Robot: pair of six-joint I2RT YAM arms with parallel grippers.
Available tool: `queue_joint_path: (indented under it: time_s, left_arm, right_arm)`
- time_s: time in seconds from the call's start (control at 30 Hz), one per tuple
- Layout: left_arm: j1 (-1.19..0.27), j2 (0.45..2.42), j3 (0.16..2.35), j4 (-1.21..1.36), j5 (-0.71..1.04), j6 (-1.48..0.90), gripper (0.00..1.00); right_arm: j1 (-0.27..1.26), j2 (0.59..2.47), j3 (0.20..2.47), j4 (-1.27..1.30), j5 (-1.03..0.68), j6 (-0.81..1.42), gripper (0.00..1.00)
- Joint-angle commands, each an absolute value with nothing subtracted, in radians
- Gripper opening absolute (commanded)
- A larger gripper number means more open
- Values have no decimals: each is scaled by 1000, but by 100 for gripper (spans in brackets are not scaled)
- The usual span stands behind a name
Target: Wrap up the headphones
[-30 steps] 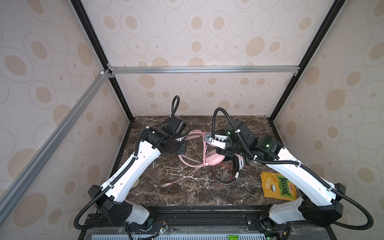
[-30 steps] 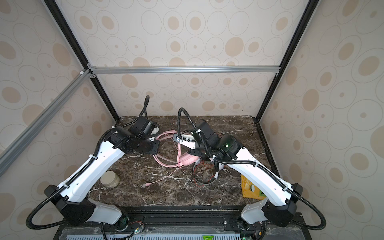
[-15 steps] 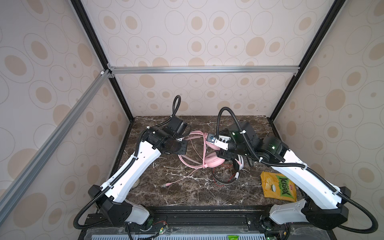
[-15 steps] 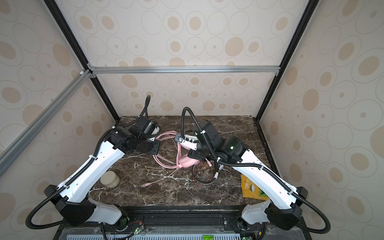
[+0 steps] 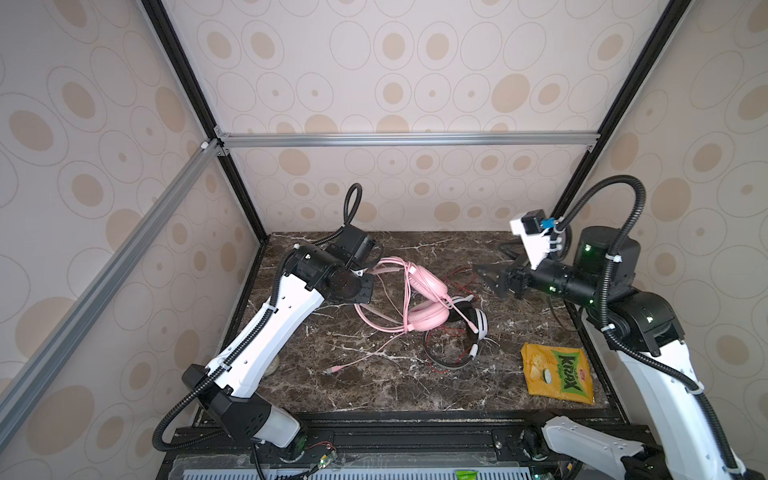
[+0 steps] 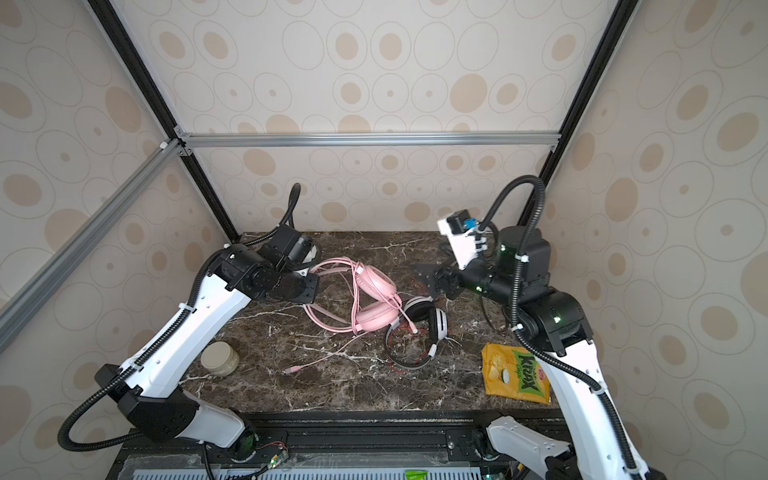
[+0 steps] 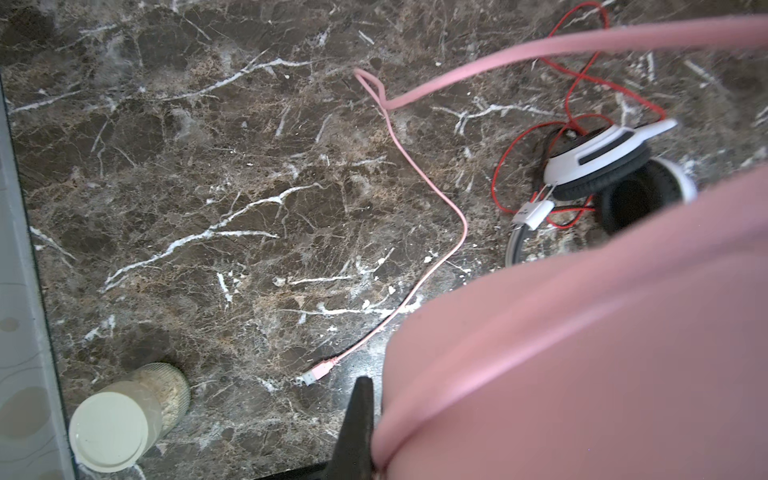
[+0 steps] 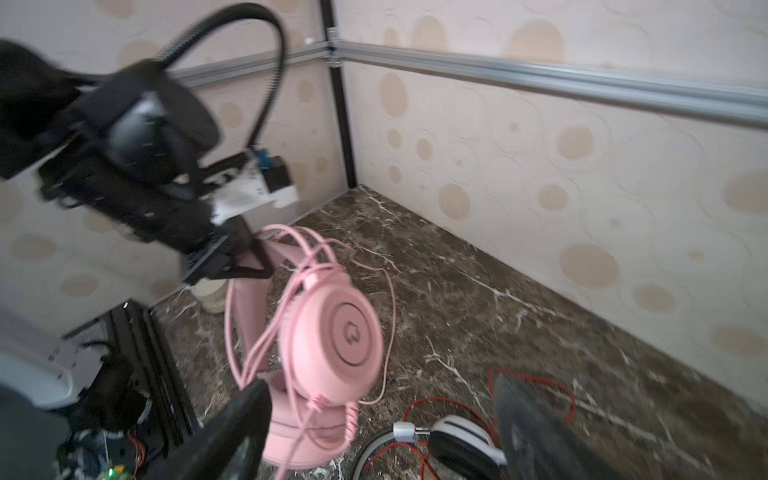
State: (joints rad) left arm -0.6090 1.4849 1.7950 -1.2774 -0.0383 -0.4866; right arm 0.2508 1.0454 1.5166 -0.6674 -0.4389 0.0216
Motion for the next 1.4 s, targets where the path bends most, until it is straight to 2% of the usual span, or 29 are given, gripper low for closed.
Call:
queue_joint_path:
  time_s: [0.0, 0.2, 0.33, 0.53, 0.83, 1.0, 1.17, 1.37]
  left_arm:
    - [-612, 1465, 1914, -1256, 83, -584, 0]
    - [-611, 1464, 2031, -1277, 135, -742, 0]
    - [-610, 1471, 2120, -1241, 208, -819, 0]
    - [-602, 1526, 2263, -1206, 266, -851, 0]
    - [-570, 1526, 2261, -1134, 294, -848, 0]
    - [-533, 1528, 2262, -1123, 336, -839, 0]
    - [-479, 1527, 2261, -1121, 382, -826, 0]
    - [-442, 1528, 2256, -1114, 422, -815, 0]
  right_arm:
    - [101, 1060, 1374, -516, -575, 357, 86]
    - [85, 1178, 1126, -278, -663, 478, 83]
    - [172, 1250, 1023, -133, -695, 401, 84]
    - [328, 1366, 953, 43, -704, 384, 86]
    - [466, 1509, 932, 199, -616, 394, 84]
    - [499, 1597, 943, 265, -582, 435, 79]
    - [518, 1652, 906, 363, -574, 513, 68]
    - [570, 1701, 857, 481, -530, 553, 64]
